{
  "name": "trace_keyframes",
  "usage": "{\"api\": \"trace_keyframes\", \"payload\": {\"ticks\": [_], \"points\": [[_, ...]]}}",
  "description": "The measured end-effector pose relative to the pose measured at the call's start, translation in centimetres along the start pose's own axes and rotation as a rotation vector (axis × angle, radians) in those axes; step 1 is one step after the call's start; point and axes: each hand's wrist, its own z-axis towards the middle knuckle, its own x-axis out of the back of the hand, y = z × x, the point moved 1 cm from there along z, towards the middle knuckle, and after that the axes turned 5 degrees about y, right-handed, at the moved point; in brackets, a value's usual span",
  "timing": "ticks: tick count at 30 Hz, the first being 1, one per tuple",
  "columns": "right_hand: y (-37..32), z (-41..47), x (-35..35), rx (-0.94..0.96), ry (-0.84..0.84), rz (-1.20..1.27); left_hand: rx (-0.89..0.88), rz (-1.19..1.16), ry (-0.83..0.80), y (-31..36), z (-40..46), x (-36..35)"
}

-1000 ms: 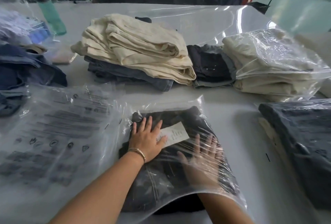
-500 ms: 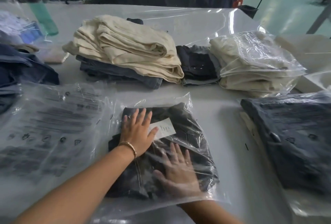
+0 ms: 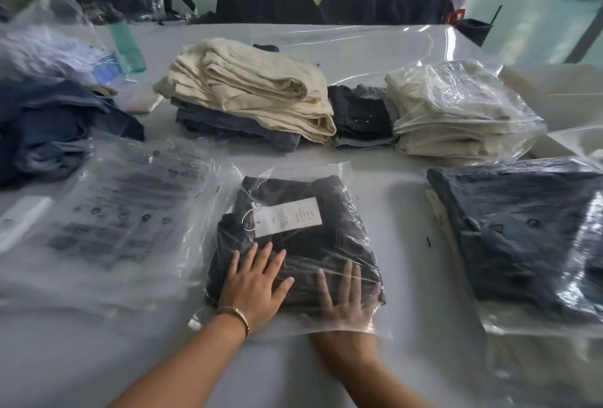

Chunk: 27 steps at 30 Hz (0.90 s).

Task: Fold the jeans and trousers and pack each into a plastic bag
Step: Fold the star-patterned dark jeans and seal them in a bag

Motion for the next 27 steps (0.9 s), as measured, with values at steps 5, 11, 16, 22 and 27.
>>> {"api": "trace_keyframes", "payload": {"ticks": [5,11,16,22,27], "points": [[1.9,-1.5,1.0,0.145,-0.149,0.079,0.079,0.019,0.04,-0.7,-1.8,1.0],[2.7,-4.7,1.9,0.493,-0.243,0.088,0.203,-0.052,0.08,-2.1,-6.9,0.0],[1.8,-5.1,3.2,0.503,-0.245,0.19,0.111,-0.166,0.046,-4.3,-6.7,-0.6],[-0.5,-6.5,3.4,0.383,-0.249,0.27,0.119,-0.245,0.144,-5.9,-8.3,0.8],[-4.7,-9.8,3.6,0.174,-0.008,0.423,0.501,-0.655,0.258,-8.5,-10.9,0.2]]}}
